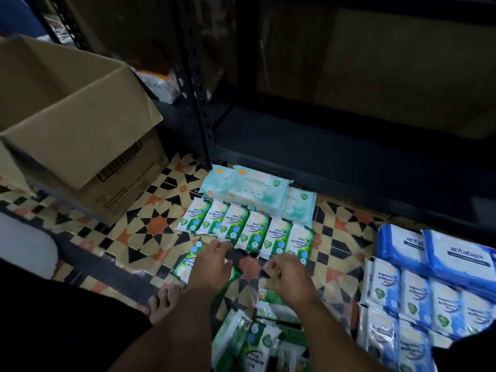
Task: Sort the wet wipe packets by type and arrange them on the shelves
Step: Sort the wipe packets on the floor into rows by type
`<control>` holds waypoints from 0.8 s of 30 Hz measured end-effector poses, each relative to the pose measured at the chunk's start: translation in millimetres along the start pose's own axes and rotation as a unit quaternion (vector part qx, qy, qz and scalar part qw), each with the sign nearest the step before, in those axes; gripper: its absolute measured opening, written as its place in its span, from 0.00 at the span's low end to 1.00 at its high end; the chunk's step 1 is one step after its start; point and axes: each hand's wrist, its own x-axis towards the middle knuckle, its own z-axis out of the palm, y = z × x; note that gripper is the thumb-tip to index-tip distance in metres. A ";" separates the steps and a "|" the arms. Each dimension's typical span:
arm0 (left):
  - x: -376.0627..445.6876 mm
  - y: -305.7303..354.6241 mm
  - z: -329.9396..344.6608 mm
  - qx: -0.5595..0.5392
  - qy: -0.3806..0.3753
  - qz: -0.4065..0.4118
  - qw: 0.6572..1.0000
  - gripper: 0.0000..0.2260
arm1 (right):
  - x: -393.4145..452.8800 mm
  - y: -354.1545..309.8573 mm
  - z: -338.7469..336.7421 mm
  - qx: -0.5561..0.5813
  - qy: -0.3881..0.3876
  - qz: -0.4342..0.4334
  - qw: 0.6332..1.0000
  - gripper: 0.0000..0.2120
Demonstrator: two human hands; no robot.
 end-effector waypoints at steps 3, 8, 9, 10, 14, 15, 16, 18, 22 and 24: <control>-22.4 8.2 -0.8 0.031 -0.041 -0.044 0.998 0.23 | -18.4 -7.7 -4.8 -0.052 -0.088 -0.004 0.995 0.20; -49.2 16.9 7.6 0.112 -0.122 -0.122 0.979 0.32 | -53.3 9.6 8.6 -0.122 -0.153 0.044 0.980 0.38; -50.9 17.3 8.4 0.128 -0.130 -0.124 0.975 0.33 | -55.5 12.3 10.4 -0.121 -0.149 0.050 0.980 0.39; -51.0 18.2 8.7 0.140 -0.134 -0.124 0.973 0.34 | -55.7 14.5 11.7 -0.124 -0.147 0.053 0.980 0.41; -48.5 20.7 9.1 0.125 -0.148 -0.128 0.973 0.38 | -57.3 16.2 15.6 -0.143 -0.151 0.041 0.977 0.43; -48.3 22.0 8.5 0.115 -0.148 -0.126 0.974 0.39 | -58.5 16.5 16.5 -0.136 -0.145 0.043 0.979 0.43; -47.5 24.5 7.7 0.109 -0.152 -0.124 0.975 0.40 | -59.3 17.8 16.6 -0.123 -0.139 0.046 0.982 0.43; -45.2 31.4 7.2 0.087 -0.159 -0.130 0.975 0.42 | -60.7 19.5 14.2 -0.080 -0.131 0.056 0.987 0.42; -41.6 48.0 -1.0 -0.035 -0.095 -0.149 0.984 0.45 | -57.9 16.5 -3.6 0.241 -0.115 0.089 0.960 0.34; -41.5 53.8 -5.2 -0.104 -0.054 -0.140 0.983 0.44 | -56.7 5.9 -19.7 0.443 -0.123 0.144 0.876 0.31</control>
